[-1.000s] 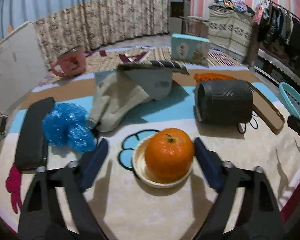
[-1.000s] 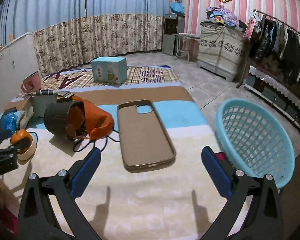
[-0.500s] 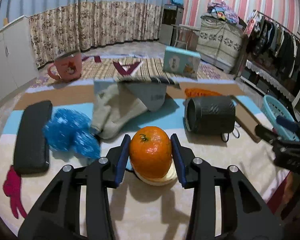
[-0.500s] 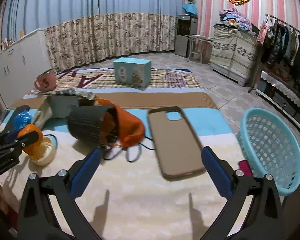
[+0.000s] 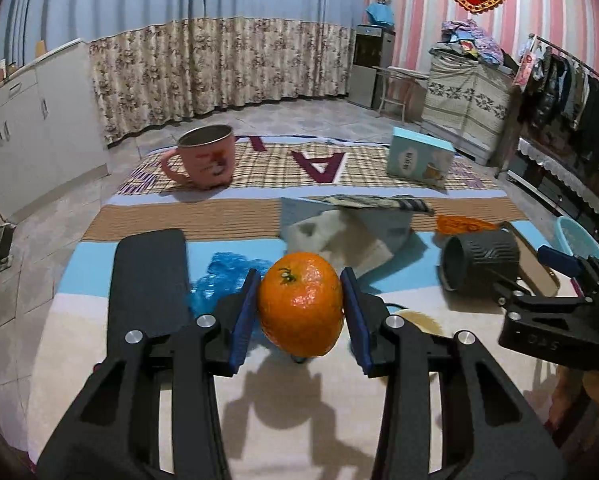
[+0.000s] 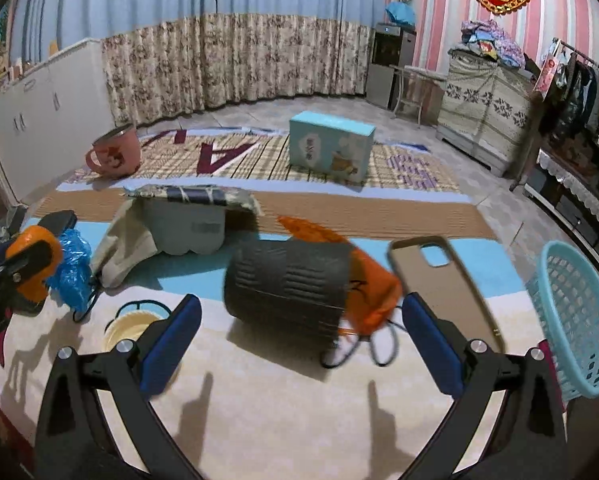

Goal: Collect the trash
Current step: 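Grasp the black cylindrical speaker with the right tool while the left tool holds the orange, then drop the orange and the black speaker into the blue basket with both tools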

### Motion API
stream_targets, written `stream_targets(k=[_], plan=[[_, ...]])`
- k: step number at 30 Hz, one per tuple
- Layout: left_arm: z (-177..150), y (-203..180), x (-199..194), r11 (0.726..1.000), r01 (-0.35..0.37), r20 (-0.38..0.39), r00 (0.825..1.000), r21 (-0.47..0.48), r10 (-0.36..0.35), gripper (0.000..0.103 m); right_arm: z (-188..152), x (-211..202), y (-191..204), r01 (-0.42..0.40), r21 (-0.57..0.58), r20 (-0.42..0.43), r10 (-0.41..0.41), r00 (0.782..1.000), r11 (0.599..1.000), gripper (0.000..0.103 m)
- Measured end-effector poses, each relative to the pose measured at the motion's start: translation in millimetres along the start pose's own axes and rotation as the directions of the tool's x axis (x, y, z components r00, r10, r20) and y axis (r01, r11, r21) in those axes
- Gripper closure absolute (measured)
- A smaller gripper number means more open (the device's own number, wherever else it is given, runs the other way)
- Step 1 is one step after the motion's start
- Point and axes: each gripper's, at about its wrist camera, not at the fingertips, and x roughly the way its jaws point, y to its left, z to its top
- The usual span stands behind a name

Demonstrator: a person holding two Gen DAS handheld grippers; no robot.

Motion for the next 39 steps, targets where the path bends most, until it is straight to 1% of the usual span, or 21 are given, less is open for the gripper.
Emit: stream_targets(k=[2,4,6,7,8,9,12,15,16,17,19,21,25,29,32,39], plan=[[0.3,4.6,3.7,1.000,-0.005,-0.006,1.000,-0.009,0.005,0.063,1.5,6.8,7.2,0.026,-0.008,-0.014,-0.026,1.000,1.000,0.006],[0.5,11.8,7.3,1.000,-0.006,-0.012,1.000,-0.027,0.005,0.063,2.9,9.3,11.8,0.035,-0.010,-0.017,-0.035,0.999,0.999,0.006],[1.3,16.7,9.1,0.999,-0.004,-0.014,1.000,-0.039,0.003,0.063,6.8,13.4,19.7,0.056,-0.025,-0.022,-0.056,0.998,0.998,0.013],[2.0,18.7,10.4,0.999,-0.004,-0.014,1.000,-0.045,0.003,0.063,8.0,15.9,21.7,0.076,-0.036,-0.029,-0.077,0.997,0.996,0.021],[2.4,20.0,11.1,0.999,-0.004,-0.015,1.000,-0.048,0.003,0.063,9.3,17.9,22.8,0.086,-0.039,-0.036,-0.088,0.996,0.996,0.026],[3.2,20.4,12.1,0.999,-0.002,-0.016,1.000,-0.049,0.001,0.063,10.7,19.8,23.0,0.097,-0.040,-0.044,-0.099,0.994,0.994,0.028],[2.9,20.9,12.4,0.999,-0.005,-0.015,1.000,-0.045,0.004,0.063,14.1,20.9,22.2,0.097,-0.045,-0.044,-0.099,0.994,0.994,0.028],[3.4,17.6,13.6,0.999,-0.006,-0.020,1.000,-0.041,0.005,0.063,16.7,18.4,18.8,0.059,-0.042,-0.042,-0.061,0.997,0.997,0.029],[4.0,16.5,13.4,0.999,-0.006,-0.021,1.000,-0.040,0.006,0.063,17.7,14.2,14.8,0.025,-0.029,-0.038,-0.026,0.999,0.999,0.029],[4.3,14.0,12.1,0.999,-0.007,-0.019,1.000,-0.038,0.006,0.063,19.1,11.5,11.5,0.011,-0.021,-0.031,-0.011,0.999,1.000,0.029],[6.0,8.8,9.7,1.000,-0.010,-0.014,1.000,-0.029,0.009,0.063,23.1,-2.6,4.6,-0.039,-0.004,0.003,0.039,0.999,0.999,0.029],[9.2,3.4,7.7,1.000,-0.011,-0.010,1.000,-0.023,0.010,0.063,29.9,-19.8,-4.9,-0.085,0.013,0.032,0.084,0.996,0.996,0.029],[18.1,-12.8,0.6,1.000,-0.002,0.008,1.000,-0.017,0.002,0.063,44.3,-43.1,-27.6,-0.145,0.065,0.066,0.141,0.988,0.987,0.029],[25.7,-30.6,-6.0,1.000,0.008,0.025,1.000,0.005,-0.009,0.063,52.5,-58.4,-57.2,-0.156,0.105,0.087,0.147,0.985,0.982,0.029],[29.8,-44.8,-10.2,1.000,0.018,0.032,0.999,0.017,-0.019,0.063,53.0,-66.1,-82.0,-0.129,0.123,0.102,0.116,0.988,0.984,0.029],[35.4,-85.2,-9.9,0.997,0.050,0.030,0.998,0.053,-0.052,0.063,36.2,-69.6,-147.5,-0.010,0.165,0.098,-0.007,0.995,0.986,0.029]])
